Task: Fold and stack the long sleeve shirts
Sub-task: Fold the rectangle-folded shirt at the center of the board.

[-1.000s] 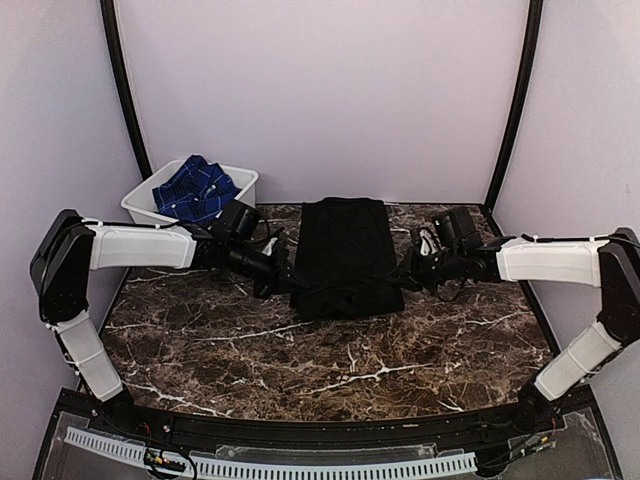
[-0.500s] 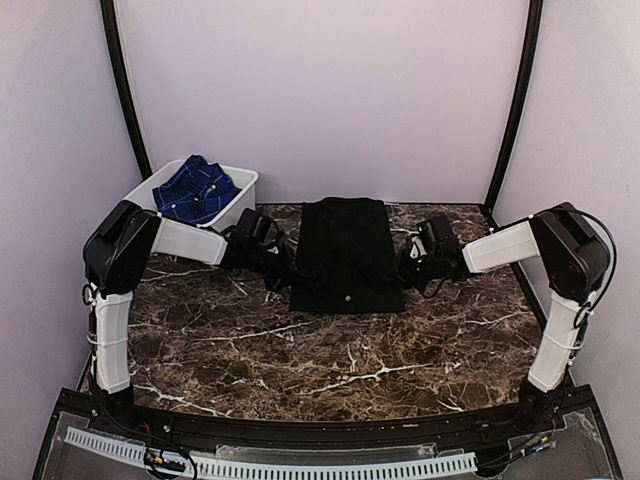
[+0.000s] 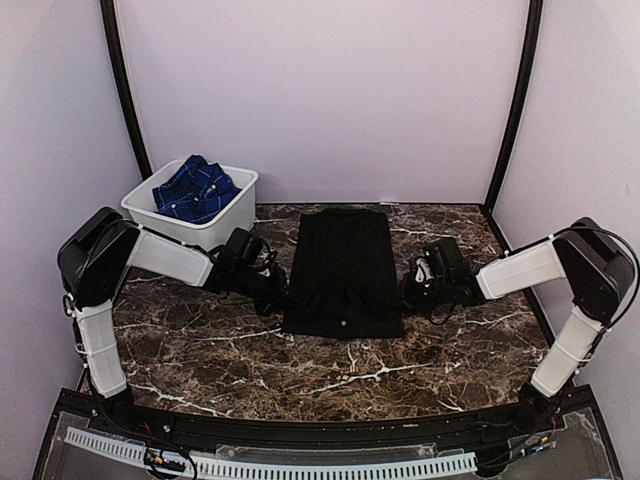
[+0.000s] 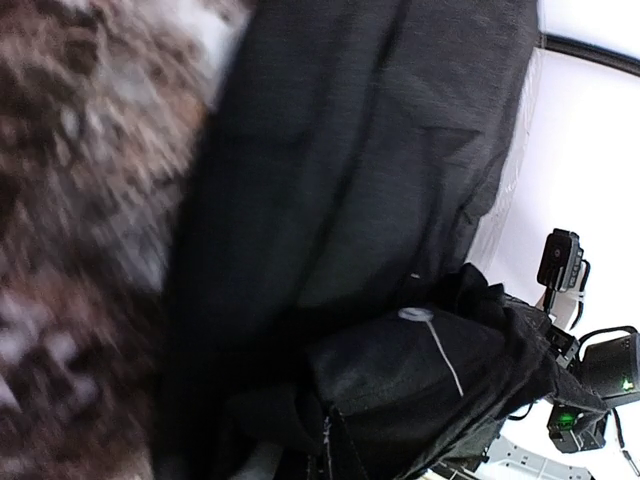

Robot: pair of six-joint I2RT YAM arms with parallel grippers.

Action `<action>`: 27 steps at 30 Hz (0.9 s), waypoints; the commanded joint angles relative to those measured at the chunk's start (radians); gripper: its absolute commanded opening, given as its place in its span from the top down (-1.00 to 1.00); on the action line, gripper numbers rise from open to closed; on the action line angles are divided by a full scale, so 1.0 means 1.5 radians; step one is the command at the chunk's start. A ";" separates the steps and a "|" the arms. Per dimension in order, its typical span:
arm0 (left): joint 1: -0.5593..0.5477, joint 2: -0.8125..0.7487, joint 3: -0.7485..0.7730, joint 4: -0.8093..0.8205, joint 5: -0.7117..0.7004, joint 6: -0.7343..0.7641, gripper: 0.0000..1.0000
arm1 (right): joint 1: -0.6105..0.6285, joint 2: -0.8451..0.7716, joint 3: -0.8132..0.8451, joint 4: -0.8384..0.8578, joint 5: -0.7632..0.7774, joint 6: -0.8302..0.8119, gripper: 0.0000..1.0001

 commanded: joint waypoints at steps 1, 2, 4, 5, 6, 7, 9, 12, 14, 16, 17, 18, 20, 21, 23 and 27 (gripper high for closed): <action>-0.011 -0.075 -0.015 -0.034 -0.025 0.022 1.00 | 0.006 -0.058 -0.004 -0.017 0.026 0.011 1.00; -0.011 -0.086 -0.014 -0.037 -0.027 0.024 1.00 | 0.007 -0.064 0.006 -0.025 0.030 0.006 1.00; -0.011 -0.096 -0.009 -0.043 -0.030 0.030 1.00 | 0.006 -0.066 0.024 -0.033 0.033 0.000 1.00; -0.011 -0.098 -0.003 -0.048 -0.032 0.034 1.00 | 0.005 -0.062 0.034 -0.035 0.033 -0.003 1.00; -0.011 -0.100 0.005 -0.050 -0.034 0.036 1.00 | 0.002 -0.054 0.043 -0.037 0.034 -0.005 1.00; -0.011 -0.100 0.009 -0.055 -0.037 0.041 1.00 | 0.000 -0.047 0.051 -0.038 0.033 -0.007 1.00; -0.011 -0.095 0.020 -0.059 -0.040 0.046 1.00 | -0.006 -0.034 0.063 -0.034 0.030 -0.009 1.00; -0.009 -0.076 0.037 -0.060 -0.040 0.051 1.00 | -0.016 -0.012 0.083 -0.030 0.026 -0.016 1.00; -0.009 -0.059 0.054 -0.065 -0.039 0.060 0.99 | -0.020 -0.003 0.096 -0.035 0.027 -0.022 1.00; -0.006 -0.046 0.074 -0.071 -0.041 0.083 0.86 | -0.023 0.000 0.105 -0.037 0.029 -0.026 0.93; -0.004 -0.038 0.081 -0.071 -0.043 0.090 0.79 | -0.024 0.000 0.107 -0.038 0.031 -0.028 0.82; 0.000 -0.033 0.100 -0.079 -0.043 0.104 0.63 | -0.025 -0.002 0.111 -0.040 0.033 -0.030 0.68; 0.006 -0.020 0.127 -0.101 -0.047 0.123 0.38 | -0.026 -0.007 0.118 -0.052 0.039 -0.037 0.32; 0.009 -0.016 0.133 -0.105 -0.048 0.129 0.21 | -0.026 -0.012 0.121 -0.061 0.044 -0.042 0.22; 0.019 -0.014 0.152 -0.118 -0.052 0.150 -0.05 | -0.026 -0.031 0.124 -0.073 0.057 -0.051 0.05; 0.033 -0.019 0.187 -0.161 -0.055 0.205 -0.35 | -0.022 -0.063 0.130 -0.108 0.090 -0.082 -0.16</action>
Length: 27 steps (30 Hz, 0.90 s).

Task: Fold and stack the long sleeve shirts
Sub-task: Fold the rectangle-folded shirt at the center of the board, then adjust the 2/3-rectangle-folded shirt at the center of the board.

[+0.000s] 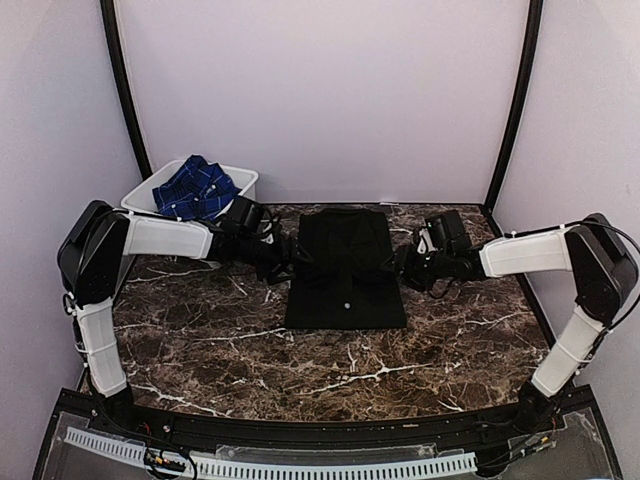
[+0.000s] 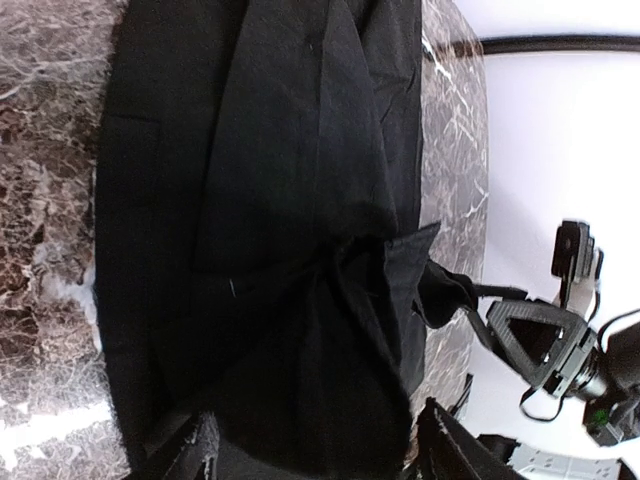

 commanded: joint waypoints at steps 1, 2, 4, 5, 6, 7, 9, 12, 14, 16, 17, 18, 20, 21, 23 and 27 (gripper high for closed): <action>0.016 -0.013 0.046 -0.071 -0.013 0.090 -0.38 | 0.006 -0.049 0.027 -0.045 0.057 -0.049 -0.19; 0.017 -0.017 0.058 -0.083 -0.018 0.100 -0.46 | 0.014 -0.053 0.033 -0.064 0.074 -0.062 -0.23; 0.017 -0.026 0.069 -0.109 -0.039 0.126 -0.52 | 0.036 -0.055 0.053 -0.100 0.108 -0.093 -0.28; 0.018 -0.030 0.071 -0.126 -0.056 0.140 -0.53 | 0.047 -0.055 0.062 -0.111 0.122 -0.102 -0.28; 0.018 -0.039 0.072 -0.136 -0.064 0.145 -0.54 | 0.060 -0.055 0.069 -0.120 0.131 -0.118 -0.29; 0.018 -0.043 0.071 -0.141 -0.075 0.156 -0.53 | 0.071 -0.052 0.076 -0.127 0.138 -0.128 -0.29; 0.015 -0.058 0.068 -0.153 -0.081 0.166 -0.51 | 0.092 -0.038 0.091 -0.133 0.139 -0.148 -0.21; -0.001 -0.064 0.059 -0.164 -0.085 0.179 -0.28 | 0.112 0.003 0.118 -0.145 0.126 -0.170 -0.08; -0.014 -0.060 0.057 -0.163 -0.080 0.183 -0.05 | 0.122 0.037 0.152 -0.155 0.116 -0.183 0.02; -0.024 -0.047 0.059 -0.153 -0.070 0.181 0.19 | 0.136 0.081 0.198 -0.172 0.126 -0.198 0.13; -0.028 -0.035 0.063 -0.149 -0.065 0.179 0.31 | 0.145 0.102 0.223 -0.188 0.144 -0.207 0.18; -0.030 -0.028 0.067 -0.140 -0.055 0.178 0.35 | 0.153 0.125 0.253 -0.205 0.157 -0.214 0.22; -0.034 -0.004 0.086 -0.131 -0.051 0.182 0.42 | 0.164 0.169 0.306 -0.240 0.200 -0.223 0.27; -0.034 0.017 0.107 -0.129 -0.049 0.183 0.44 | 0.165 0.190 0.330 -0.255 0.218 -0.224 0.29; -0.035 0.051 0.142 -0.127 -0.045 0.189 0.46 | 0.166 0.227 0.370 -0.280 0.254 -0.225 0.31; -0.031 0.117 0.218 -0.136 -0.060 0.204 0.46 | 0.167 0.282 0.427 -0.311 0.307 -0.229 0.28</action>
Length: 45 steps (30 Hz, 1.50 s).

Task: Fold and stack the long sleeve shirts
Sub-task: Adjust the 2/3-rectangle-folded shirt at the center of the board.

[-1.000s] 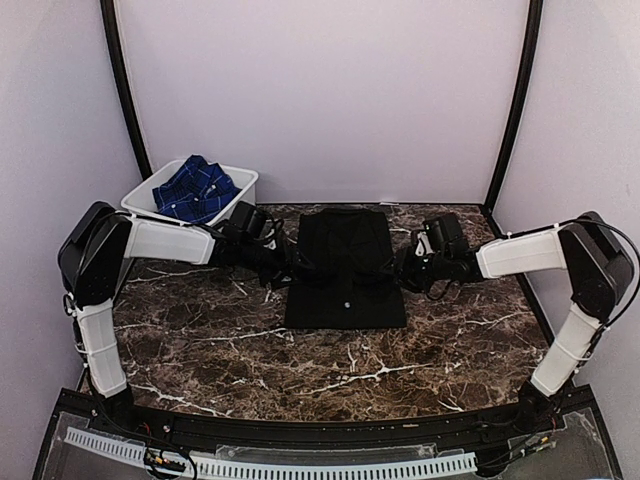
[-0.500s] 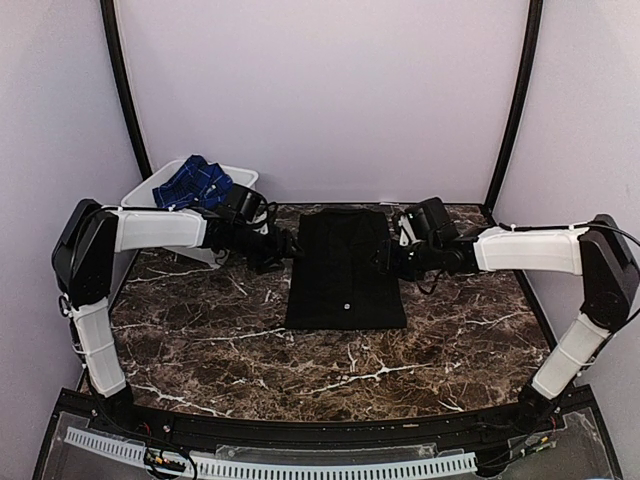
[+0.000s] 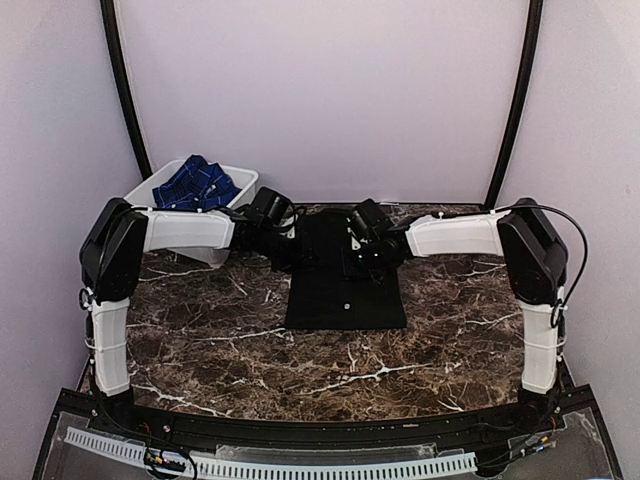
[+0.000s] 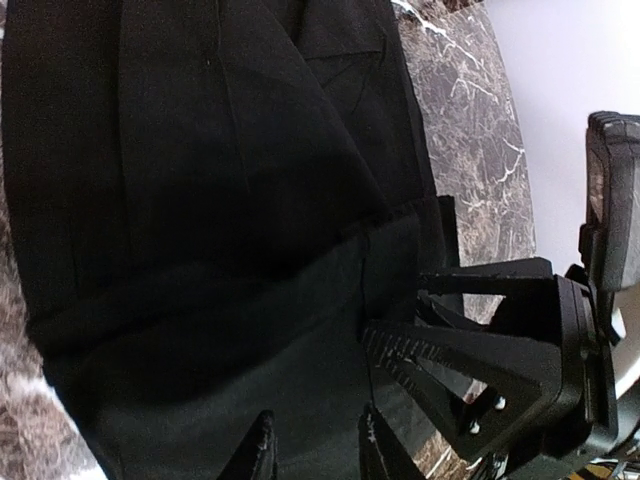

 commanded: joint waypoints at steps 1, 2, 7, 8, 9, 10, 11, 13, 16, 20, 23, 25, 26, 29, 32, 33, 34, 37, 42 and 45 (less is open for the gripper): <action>0.008 0.070 0.074 -0.007 -0.010 0.026 0.46 | 0.003 0.050 0.060 -0.062 0.090 -0.017 0.25; 0.011 0.080 0.094 -0.011 -0.014 0.027 0.46 | 0.003 0.061 0.068 -0.068 0.096 -0.018 0.22; 0.027 0.151 0.146 -0.032 -0.023 0.026 0.48 | 0.003 0.089 0.081 -0.083 0.106 -0.017 -0.02; 0.030 0.155 0.155 -0.042 -0.033 0.027 0.48 | 0.003 0.092 0.083 -0.087 0.107 -0.018 -0.07; 0.031 0.163 0.159 -0.046 -0.038 0.027 0.48 | 0.003 0.093 0.086 -0.092 0.107 -0.020 -0.13; 0.033 0.166 0.159 -0.053 -0.041 0.025 0.48 | 0.003 0.094 0.087 -0.095 0.107 -0.022 -0.20; 0.034 0.170 0.159 -0.057 -0.044 0.024 0.48 | 0.003 0.092 0.088 -0.098 0.106 -0.025 -0.26; 0.036 0.172 0.156 -0.067 -0.053 0.023 0.48 | 0.001 0.082 0.086 -0.099 0.100 -0.033 -0.36; 0.037 0.172 0.156 -0.081 -0.064 0.028 0.48 | -0.011 0.058 0.076 -0.092 0.077 -0.040 -0.42; 0.037 0.167 0.166 -0.097 -0.076 0.038 0.48 | -0.045 0.009 0.034 -0.057 0.044 -0.049 -0.43; 0.038 0.163 0.174 -0.108 -0.084 0.043 0.48 | -0.078 -0.002 0.007 -0.036 0.010 -0.052 -0.38; 0.038 0.159 0.177 -0.113 -0.090 0.048 0.47 | -0.099 -0.003 -0.020 -0.009 -0.025 -0.054 -0.30; 0.038 0.156 0.178 -0.114 -0.092 0.052 0.46 | -0.109 -0.003 -0.034 0.006 -0.040 -0.051 -0.28; 0.038 0.147 0.184 -0.115 -0.096 0.062 0.45 | -0.131 0.008 -0.053 0.025 -0.081 -0.049 -0.26; 0.038 0.136 0.195 -0.120 -0.099 0.075 0.41 | -0.137 0.008 -0.050 0.019 -0.074 -0.053 -0.26; 0.038 0.133 0.197 -0.124 -0.103 0.081 0.39 | -0.139 0.006 -0.049 0.015 -0.068 -0.054 -0.26; 0.038 0.126 0.201 -0.126 -0.104 0.083 0.38 | -0.140 0.001 -0.047 0.010 -0.060 -0.055 -0.26; 0.038 0.106 0.209 -0.136 -0.114 0.094 0.34 | -0.145 -0.016 -0.037 -0.019 -0.022 -0.054 -0.25; 0.036 0.069 0.208 -0.150 -0.115 0.100 0.29 | -0.140 -0.064 -0.031 -0.055 0.023 -0.054 -0.23; 0.024 0.040 0.183 -0.151 -0.114 0.101 0.26 | -0.117 -0.086 -0.033 -0.066 0.029 -0.058 -0.20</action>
